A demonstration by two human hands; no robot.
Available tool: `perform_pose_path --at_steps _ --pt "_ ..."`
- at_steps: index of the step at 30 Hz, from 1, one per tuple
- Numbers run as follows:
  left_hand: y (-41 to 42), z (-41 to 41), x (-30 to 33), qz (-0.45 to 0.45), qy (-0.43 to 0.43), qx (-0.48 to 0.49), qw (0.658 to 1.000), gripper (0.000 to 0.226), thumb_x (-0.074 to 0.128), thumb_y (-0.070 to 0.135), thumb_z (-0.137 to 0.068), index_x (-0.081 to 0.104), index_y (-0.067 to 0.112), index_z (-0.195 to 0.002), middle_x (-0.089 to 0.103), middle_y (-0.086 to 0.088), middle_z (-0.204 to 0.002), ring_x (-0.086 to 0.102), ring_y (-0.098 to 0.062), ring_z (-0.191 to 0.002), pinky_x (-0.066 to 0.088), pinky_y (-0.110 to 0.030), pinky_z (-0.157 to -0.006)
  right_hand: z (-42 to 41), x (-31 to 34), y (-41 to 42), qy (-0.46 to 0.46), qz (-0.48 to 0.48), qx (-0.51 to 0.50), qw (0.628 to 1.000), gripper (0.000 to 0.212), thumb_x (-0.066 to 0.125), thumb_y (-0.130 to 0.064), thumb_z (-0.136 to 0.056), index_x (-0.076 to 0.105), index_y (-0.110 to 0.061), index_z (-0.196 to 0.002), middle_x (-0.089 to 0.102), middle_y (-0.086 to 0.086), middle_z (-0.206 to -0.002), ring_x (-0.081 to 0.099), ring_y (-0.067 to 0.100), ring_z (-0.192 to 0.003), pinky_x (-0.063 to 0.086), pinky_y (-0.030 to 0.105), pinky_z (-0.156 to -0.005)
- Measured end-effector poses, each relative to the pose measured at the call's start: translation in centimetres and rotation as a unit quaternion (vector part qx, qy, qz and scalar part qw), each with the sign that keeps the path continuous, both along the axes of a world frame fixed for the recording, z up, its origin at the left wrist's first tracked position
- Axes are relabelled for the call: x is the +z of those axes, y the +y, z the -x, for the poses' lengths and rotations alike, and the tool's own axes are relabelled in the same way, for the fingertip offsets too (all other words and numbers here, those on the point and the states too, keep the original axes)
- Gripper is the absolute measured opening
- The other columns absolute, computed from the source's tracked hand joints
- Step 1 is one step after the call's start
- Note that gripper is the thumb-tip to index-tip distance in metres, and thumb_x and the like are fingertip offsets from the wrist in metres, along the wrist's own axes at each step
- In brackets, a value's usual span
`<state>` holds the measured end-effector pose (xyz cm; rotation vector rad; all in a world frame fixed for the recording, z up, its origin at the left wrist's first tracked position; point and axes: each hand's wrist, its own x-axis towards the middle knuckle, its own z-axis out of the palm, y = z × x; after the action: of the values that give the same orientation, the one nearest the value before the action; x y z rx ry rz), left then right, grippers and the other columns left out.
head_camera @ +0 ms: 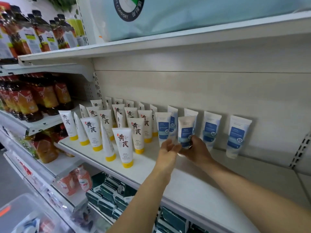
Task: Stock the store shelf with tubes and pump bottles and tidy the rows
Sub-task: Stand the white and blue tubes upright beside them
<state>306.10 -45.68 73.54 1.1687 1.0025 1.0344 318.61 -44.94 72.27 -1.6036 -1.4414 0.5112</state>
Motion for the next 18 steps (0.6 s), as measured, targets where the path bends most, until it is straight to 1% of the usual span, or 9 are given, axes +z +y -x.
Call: perform_pose_path --at_steps 1,2,3,6,8,10,13,15,18 --pt "0.3 0.0 -0.4 0.018 -0.001 0.001 1.000 0.051 0.058 0.021 -0.096 0.038 0.018 -0.142 0.054 -0.006 -0.133 0.053 -0.019 -0.114 0.043 -0.032 -0.101 0.1 -0.1 0.3 -0.004 0.003 -0.007 1.000 0.048 0.083 -0.029 -0.074 0.058 -0.019 -0.113 0.065 -0.005 -0.104 0.062 0.014 -0.095 0.042 0.024 -0.077" --pt "0.6 0.0 -0.7 0.038 -0.004 -0.001 0.999 0.051 0.057 0.022 -0.096 0.037 0.017 -0.143 0.055 -0.007 -0.131 0.055 -0.019 -0.110 0.046 -0.031 -0.095 0.2 -0.2 0.6 -0.006 0.008 -0.014 1.000 0.049 0.083 -0.028 -0.073 0.059 -0.017 -0.115 0.066 -0.003 -0.107 0.063 0.016 -0.097 0.042 0.024 -0.077" --pt "0.8 -0.1 -1.0 0.058 -0.007 -0.001 0.998 0.051 0.057 0.023 -0.096 0.038 0.016 -0.143 0.057 -0.007 -0.125 0.056 -0.017 -0.101 0.047 -0.029 -0.087 0.3 -0.3 0.9 -0.005 0.012 -0.019 1.000 0.049 0.084 -0.025 -0.073 0.060 -0.016 -0.114 0.067 0.000 -0.108 0.064 0.018 -0.099 0.042 0.024 -0.078" --pt "1.5 -0.3 -1.7 0.094 -0.017 0.006 0.995 0.053 0.055 0.025 -0.096 0.039 0.006 -0.143 0.058 -0.004 -0.088 0.049 -0.011 -0.067 0.043 -0.023 -0.064 0.4 -0.7 1.7 -0.001 0.017 -0.024 1.000 0.046 0.084 -0.018 -0.072 0.060 -0.019 -0.111 0.069 0.005 -0.112 0.064 0.023 -0.103 0.049 0.031 -0.085" --pt "1.8 -0.4 -1.8 0.108 -0.023 0.013 0.994 0.053 0.054 0.025 -0.097 0.039 0.004 -0.143 0.054 -0.002 -0.076 0.045 -0.010 -0.061 0.040 -0.021 -0.058 0.2 -1.1 2.3 0.001 0.029 -0.024 0.999 0.051 0.084 -0.018 -0.071 0.059 -0.016 -0.116 0.068 0.007 -0.117 0.064 0.025 -0.107 0.050 0.036 -0.091" --pt "1.8 -0.4 -1.6 0.114 -0.033 0.017 0.993 0.054 0.053 0.025 -0.097 0.037 0.003 -0.144 0.053 -0.002 -0.075 0.045 -0.010 -0.060 0.040 -0.020 -0.054 0.0 -1.3 2.7 0.006 0.038 -0.028 0.999 0.057 0.084 -0.019 -0.071 0.057 -0.014 -0.121 0.067 0.006 -0.119 0.063 0.025 -0.108 0.050 0.037 -0.093" --pt "1.7 -0.5 -1.3 0.115 -0.034 0.018 0.993 0.054 0.054 0.023 -0.097 0.037 0.003 -0.144 0.055 -0.004 -0.080 0.047 -0.011 -0.063 0.043 -0.020 -0.054 0.0 -1.5 3.0 0.010 0.039 -0.038 0.998 0.059 0.084 -0.020 -0.069 0.057 -0.015 -0.121 0.068 0.005 -0.118 0.064 0.024 -0.108 0.051 0.042 -0.094" --pt "1.6 -0.4 -1.1 0.118 -0.040 0.017 0.992 0.052 0.054 0.024 -0.097 0.040 0.006 -0.143 0.058 -0.006 -0.088 0.051 -0.013 -0.071 0.046 -0.022 -0.061 -0.1 -1.7 3.2 0.011 0.038 -0.044 0.998 0.061 0.084 -0.021 -0.067 0.056 -0.016 -0.121 0.068 0.005 -0.117 0.064 0.023 -0.107 0.051 0.043 -0.093" --pt "1.6 0.1 -0.9 0.124 -0.059 0.020 0.990 0.044 0.051 0.022 -0.099 0.042 0.008 -0.140 0.058 -0.006 -0.089 0.053 -0.017 -0.077 0.049 -0.028 -0.069 -0.2 -2.1 3.0 0.001 0.053 -0.053 0.997 0.062 0.082 -0.018 -0.065 0.052 -0.015 -0.120 0.067 0.004 -0.115 0.064 0.022 -0.103 0.052 0.042 -0.091"
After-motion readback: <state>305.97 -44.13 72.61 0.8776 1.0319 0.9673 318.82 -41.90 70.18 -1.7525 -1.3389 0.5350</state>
